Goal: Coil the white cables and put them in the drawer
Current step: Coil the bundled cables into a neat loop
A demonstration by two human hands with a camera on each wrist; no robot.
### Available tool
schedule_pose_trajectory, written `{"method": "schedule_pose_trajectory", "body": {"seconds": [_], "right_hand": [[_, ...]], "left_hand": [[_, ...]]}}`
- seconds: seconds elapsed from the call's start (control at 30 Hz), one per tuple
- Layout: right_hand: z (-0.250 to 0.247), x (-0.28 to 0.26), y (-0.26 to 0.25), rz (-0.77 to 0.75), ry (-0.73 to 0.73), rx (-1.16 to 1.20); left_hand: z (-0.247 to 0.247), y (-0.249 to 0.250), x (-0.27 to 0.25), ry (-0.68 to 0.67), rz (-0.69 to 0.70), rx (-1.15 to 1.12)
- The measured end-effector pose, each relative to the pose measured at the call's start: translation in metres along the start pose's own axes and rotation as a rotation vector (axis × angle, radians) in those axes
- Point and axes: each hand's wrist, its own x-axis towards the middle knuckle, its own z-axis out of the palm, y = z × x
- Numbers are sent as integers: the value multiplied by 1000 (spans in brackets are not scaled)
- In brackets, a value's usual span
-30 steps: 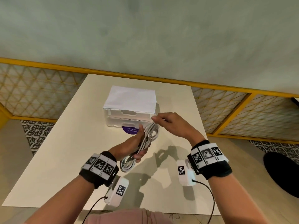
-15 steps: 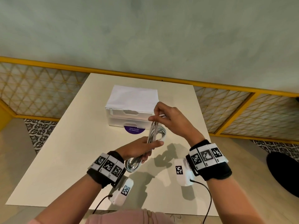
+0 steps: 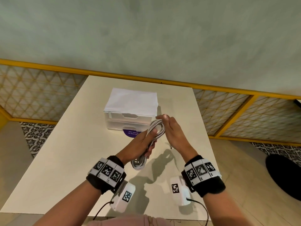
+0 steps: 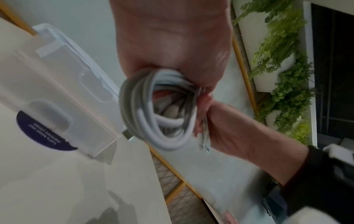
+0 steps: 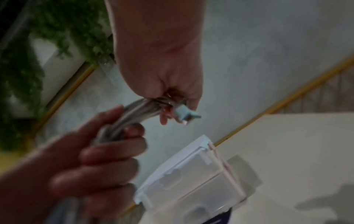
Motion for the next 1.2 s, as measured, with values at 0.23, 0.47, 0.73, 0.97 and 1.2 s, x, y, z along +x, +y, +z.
{"method": "schedule_pose_trajectory", "body": {"seconds": [0.23, 0.47, 0.73, 0.97, 1.2], "right_hand": [[8, -3, -12, 273, -107, 481], [9, -3, -15, 353, -129, 784], [7, 2, -13, 339, -347, 788], [-1, 8, -9, 318, -401, 719], [14, -20, 1, 318, -758, 412]], "left_hand": [[5, -7, 4, -31, 50, 37], [1, 5, 6, 37, 160, 78], [-4, 6, 7, 70, 23, -29], [3, 3, 12, 152, 9, -218], [1, 0, 21, 331, -5, -396]]}}
